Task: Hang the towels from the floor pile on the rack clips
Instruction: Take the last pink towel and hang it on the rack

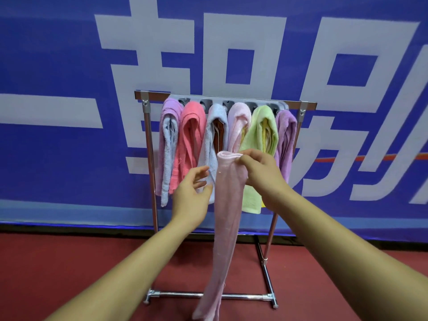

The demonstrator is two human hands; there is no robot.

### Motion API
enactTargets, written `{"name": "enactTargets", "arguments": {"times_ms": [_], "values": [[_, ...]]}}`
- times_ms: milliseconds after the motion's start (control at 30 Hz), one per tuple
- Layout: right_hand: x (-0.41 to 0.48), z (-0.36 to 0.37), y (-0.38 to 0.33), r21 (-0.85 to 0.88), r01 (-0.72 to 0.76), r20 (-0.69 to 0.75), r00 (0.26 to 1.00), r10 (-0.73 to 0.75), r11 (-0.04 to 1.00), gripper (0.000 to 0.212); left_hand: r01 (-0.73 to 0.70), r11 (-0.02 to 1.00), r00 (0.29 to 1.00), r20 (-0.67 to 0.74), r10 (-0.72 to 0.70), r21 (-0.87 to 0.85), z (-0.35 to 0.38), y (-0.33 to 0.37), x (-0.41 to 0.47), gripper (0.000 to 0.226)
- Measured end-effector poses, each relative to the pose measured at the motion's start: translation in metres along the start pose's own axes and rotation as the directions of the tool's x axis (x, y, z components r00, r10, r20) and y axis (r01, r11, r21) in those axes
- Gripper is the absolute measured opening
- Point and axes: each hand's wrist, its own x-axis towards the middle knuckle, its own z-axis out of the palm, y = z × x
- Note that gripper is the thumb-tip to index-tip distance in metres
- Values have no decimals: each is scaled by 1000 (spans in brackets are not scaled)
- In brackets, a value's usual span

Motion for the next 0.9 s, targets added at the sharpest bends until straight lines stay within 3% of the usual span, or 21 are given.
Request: {"name": "enactTargets", "arguments": {"times_ms": [67,167,300,500,600,700,800,900], "values": [[1,1,-8,21,26,1,1000,-26,999,18,22,999,992,127,-18,-31,0,-14,-2,54],[5,-1,-19,42,73,9,997,-73,996,14,146,984,957,268,-114,-101,3,-26,-10,42],[15,-11,-27,31,104,-41,994,-103,994,17,229,970,929,315,-193,-82,5,-51,-28,15],[26,-41,-19,-189,102,-188,972,-138,977,17,239,955,948,255,-190,-176,-4,-64,-37,7],[29,-63,8,-385,8,-253,961,-113,923,17,217,958,958,229,-172,-189,-11,-57,-30,7],[30,-84,48,-530,-227,-265,960,94,817,21,204,969,956,243,-166,-138,-10,-43,-24,7],[19,-91,76,-613,-344,-229,939,256,712,20,177,979,947,287,-142,-101,-2,-31,-18,7],[7,-76,83,-608,-77,27,993,117,790,35,188,979,921,360,-150,-73,10,-21,-15,7]]}}
